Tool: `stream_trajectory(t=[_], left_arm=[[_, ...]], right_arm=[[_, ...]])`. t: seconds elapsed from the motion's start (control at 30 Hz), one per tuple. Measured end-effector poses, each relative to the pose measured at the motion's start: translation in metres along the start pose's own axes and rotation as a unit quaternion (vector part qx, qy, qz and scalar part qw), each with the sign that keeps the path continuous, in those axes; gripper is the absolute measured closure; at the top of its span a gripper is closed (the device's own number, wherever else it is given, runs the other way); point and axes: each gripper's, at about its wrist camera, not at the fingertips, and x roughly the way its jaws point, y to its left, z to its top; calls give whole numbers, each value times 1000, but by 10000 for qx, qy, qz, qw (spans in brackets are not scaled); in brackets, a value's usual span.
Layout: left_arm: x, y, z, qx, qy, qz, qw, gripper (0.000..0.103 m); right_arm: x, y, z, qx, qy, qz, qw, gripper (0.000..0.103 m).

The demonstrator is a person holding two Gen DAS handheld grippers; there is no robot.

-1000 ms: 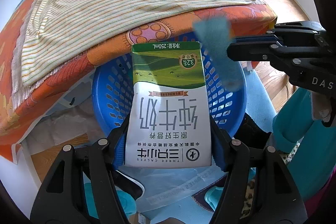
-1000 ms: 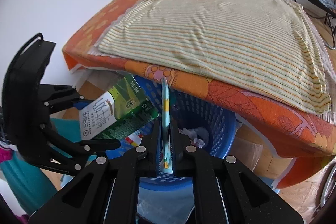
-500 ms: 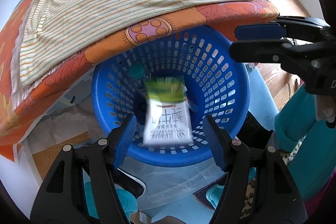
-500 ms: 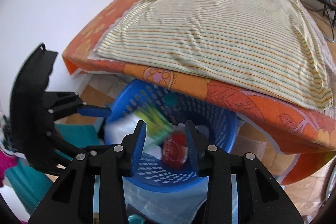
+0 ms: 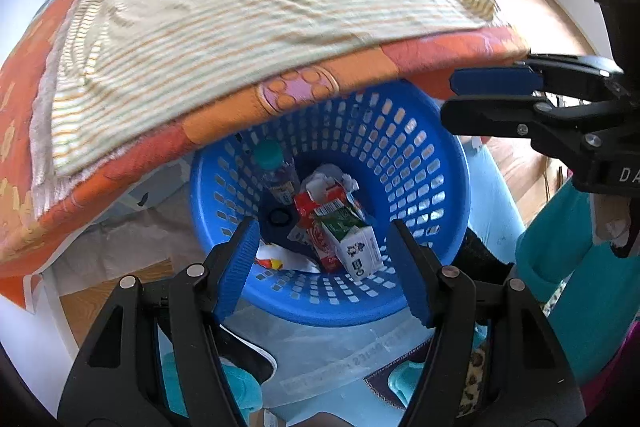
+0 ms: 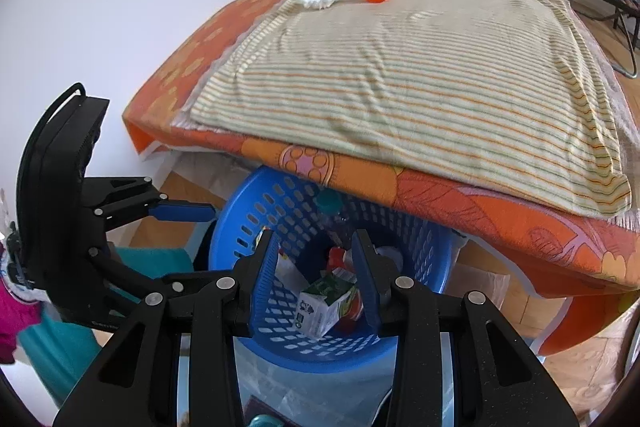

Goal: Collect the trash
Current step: 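Move both tools back toward the white tissue and orange cap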

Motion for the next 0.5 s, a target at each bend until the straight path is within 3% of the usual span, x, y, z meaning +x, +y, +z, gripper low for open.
stream_trajectory(t=[0.07,0.13,0.2,0.5], left_arm=[[-5,5,6,-58,-64,11,10000,35],[-11,14,14,-147,-159,40,9998,35],[-17,22,23,-260,-255,99,9993,35],[-43,76,67,-1014,-794,332,9911,35]], right_arm=[[-2,-2,4,67,-40,23,10000,65],[-5,-4,9,132,-115,31,9998,50],[-9,-6,14,175,-230,15,9996,45],[-10,-19,46,474,-486,-112,9976,36]])
